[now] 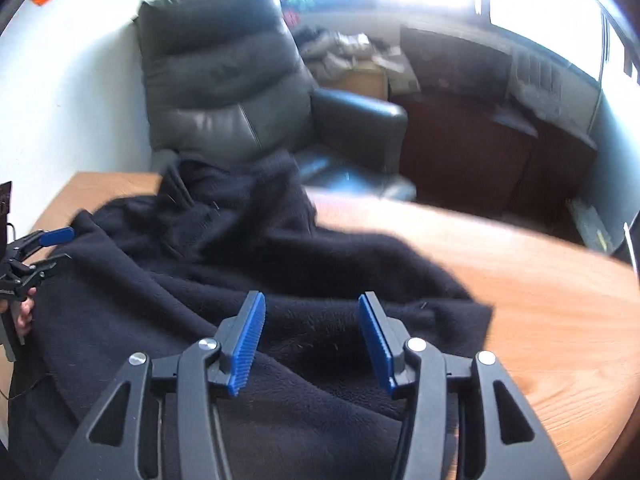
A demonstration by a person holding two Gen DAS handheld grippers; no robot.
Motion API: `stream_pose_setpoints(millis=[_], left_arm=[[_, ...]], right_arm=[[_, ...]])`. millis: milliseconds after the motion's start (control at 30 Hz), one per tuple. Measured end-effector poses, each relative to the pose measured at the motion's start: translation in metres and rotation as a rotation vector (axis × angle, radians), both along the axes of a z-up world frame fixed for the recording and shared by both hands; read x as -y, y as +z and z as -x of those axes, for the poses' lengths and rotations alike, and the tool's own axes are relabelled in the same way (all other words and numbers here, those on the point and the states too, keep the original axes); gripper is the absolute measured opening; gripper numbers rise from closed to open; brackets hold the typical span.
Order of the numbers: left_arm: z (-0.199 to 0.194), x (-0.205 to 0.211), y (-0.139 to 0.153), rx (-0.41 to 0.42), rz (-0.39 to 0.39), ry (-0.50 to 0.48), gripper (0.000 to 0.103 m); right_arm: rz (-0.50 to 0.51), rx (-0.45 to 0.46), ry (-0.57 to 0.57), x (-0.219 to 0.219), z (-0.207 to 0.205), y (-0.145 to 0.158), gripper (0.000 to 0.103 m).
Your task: Fold clothes
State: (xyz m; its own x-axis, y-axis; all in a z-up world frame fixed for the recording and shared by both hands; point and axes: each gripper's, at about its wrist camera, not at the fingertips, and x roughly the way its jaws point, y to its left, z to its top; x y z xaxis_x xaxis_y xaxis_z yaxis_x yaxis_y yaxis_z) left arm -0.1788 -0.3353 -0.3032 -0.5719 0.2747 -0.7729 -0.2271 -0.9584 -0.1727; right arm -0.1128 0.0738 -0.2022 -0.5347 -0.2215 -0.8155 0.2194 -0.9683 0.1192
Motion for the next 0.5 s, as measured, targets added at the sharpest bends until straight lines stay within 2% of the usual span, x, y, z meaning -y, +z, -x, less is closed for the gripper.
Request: stream_pose_setpoints(millis=[33,100,133,167,233,267,367,400,500], left_arm=[[-0.002,0.0,0.001,-0.008,0.01,0.004,0.101],[-0.001,-0.002,0.0,0.006,0.029,0.009,0.101],[0.0,-0.004,0.002,0.014,0.034,0.012,0.101],[0.001,-0.005,0.004,0.022,0.038,0.016,0.1],[-0.002,-0.005,0.019,0.012,-0.003,0.015,0.101],[-0.005,-0.003,0.03,-0.018,-0.048,-0.006,0.101],[-0.006,-0.004,0.058,-0.143,-0.103,-0.049,0.103],[-0.003,-0.007,0.061,-0.151,-0.105,-0.063,0.103],[0.013,-0.009,0.056,-0.113,-0.119,-0.069,0.103]], right_arm=[[0.01,0.022,-0.025,-0.009,0.002,-0.01,0.043],[0.035,-0.001,-0.076,-0.027,0.0,-0.01,0.013],[0.001,-0.003,-0.093,-0.031,0.0,-0.008,0.011],[-0.033,-0.005,-0.111,-0.035,0.0,-0.006,0.012],[-0.071,-0.01,-0.135,-0.04,-0.005,0.004,0.015],[-0.07,-0.025,-0.136,-0.042,-0.011,0.012,0.021],[-0.006,-0.132,-0.075,-0.038,-0.046,0.042,0.041],[0.013,-0.156,-0.053,-0.033,-0.057,0.048,0.046],[0.049,-0.152,-0.008,-0.015,-0.078,0.048,0.046]])
